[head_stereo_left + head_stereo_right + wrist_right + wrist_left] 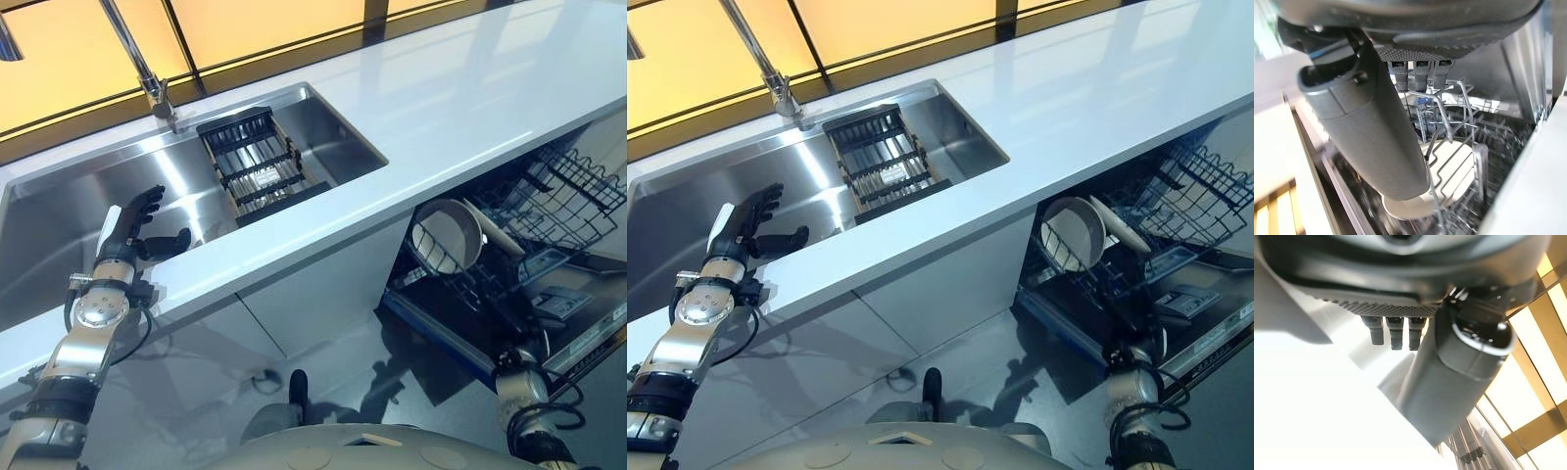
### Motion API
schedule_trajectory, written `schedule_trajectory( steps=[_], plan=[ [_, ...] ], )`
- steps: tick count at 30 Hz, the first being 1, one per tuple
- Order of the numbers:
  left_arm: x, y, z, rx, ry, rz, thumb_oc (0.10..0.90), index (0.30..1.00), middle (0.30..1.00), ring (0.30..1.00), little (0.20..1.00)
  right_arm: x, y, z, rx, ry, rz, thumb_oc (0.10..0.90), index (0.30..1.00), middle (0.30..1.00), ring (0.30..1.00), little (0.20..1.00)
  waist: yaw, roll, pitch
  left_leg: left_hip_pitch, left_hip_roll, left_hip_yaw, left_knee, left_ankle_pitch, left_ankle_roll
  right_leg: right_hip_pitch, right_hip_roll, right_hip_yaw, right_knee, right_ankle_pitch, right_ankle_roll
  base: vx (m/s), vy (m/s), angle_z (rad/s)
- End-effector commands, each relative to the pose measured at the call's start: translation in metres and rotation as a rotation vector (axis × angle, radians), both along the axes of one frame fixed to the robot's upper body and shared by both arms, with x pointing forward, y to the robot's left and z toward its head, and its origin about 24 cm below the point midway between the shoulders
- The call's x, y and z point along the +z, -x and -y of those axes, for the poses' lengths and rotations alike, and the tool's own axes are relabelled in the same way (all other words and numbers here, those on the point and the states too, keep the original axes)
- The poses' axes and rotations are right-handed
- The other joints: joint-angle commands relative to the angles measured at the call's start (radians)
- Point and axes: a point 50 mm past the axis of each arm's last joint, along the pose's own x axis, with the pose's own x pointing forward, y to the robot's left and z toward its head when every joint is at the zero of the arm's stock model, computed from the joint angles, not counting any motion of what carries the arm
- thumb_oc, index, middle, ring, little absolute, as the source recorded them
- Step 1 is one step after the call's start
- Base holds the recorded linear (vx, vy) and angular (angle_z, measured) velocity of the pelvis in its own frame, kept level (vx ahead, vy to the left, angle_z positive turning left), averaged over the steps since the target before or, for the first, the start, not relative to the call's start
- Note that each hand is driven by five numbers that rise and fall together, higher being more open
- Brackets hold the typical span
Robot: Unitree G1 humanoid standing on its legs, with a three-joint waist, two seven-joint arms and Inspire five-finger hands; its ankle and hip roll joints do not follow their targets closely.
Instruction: Pick up plates and place into dishwasher.
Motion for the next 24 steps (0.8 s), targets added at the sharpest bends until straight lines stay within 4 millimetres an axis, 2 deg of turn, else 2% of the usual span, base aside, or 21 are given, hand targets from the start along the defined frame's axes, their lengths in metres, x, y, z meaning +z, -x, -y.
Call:
schedule_trajectory(
  steps=[1,5,9,14,20,24],
  plan=[
    [0.064,-0.031,0.003,-0.045,-0.059,0.26,0.8,0.9,0.9,0.9,0.9,0.139,-0.135,-0.073,0.44,0.24,0.524,0.8,0.9,0.9,0.9,0.9,0.118,-0.016,0.077,0.065,-0.092,0.02,0.109,-0.236,0.036,-0.165,-0.044,-0.069,0.092,0.039,-0.01,0.05,0.042,0.13],
    [0.062,-0.034,0.006,-0.051,-0.055,0.254,0.8,0.9,0.9,0.9,0.9,0.173,-0.156,-0.082,0.459,0.363,0.546,0.8,0.9,0.9,0.9,0.9,0.146,-0.012,0.088,0.056,-0.098,-0.001,0.12,-0.235,0.033,-0.165,-0.047,-0.085,0.098,0.036,-0.017,0.03,0.035,0.19],
    [0.063,-0.038,0.006,-0.061,-0.048,0.264,0.8,0.9,0.9,0.9,0.9,0.204,-0.174,-0.075,0.448,0.466,0.539,0.8,0.9,0.9,0.9,0.9,0.17,-0.005,0.103,0.043,-0.104,-0.014,0.128,-0.231,0.03,-0.174,-0.049,-0.099,0.104,0.035,-0.023,-0.02,0.04,0.12],
    [0.066,-0.04,0.006,-0.073,-0.044,0.272,0.8,0.9,0.9,0.9,0.9,0.217,-0.181,-0.056,0.381,0.545,0.488,0.8,0.9,0.9,0.9,0.9,0.186,-0.004,0.111,0.039,-0.107,-0.025,0.127,-0.226,0.03,-0.18,-0.05,-0.111,0.112,0.034,-0.026,-0.02,0.022,0.1],
    [0.068,-0.038,0.004,-0.076,-0.041,0.271,0.8,0.9,0.9,0.9,0.9,0.196,-0.172,-0.037,0.249,0.555,0.368,0.8,0.9,0.9,0.9,0.9,0.177,-0.017,0.104,0.06,-0.108,-0.024,0.12,-0.232,0.036,-0.168,-0.046,-0.106,0.113,0.035,-0.024,0.01,-0.006,0.17],
    [0.067,-0.034,0.003,-0.069,-0.04,0.271,0.8,0.9,0.9,0.9,0.9,0.163,-0.15,-0.017,0.169,0.586,0.239,0.8,0.9,0.9,0.9,0.9,0.148,-0.033,0.1,0.082,-0.104,-0.005,0.115,-0.24,0.042,-0.156,-0.039,-0.083,0.106,0.042,-0.018,0.01,-0.015,0.1]
  ],
)
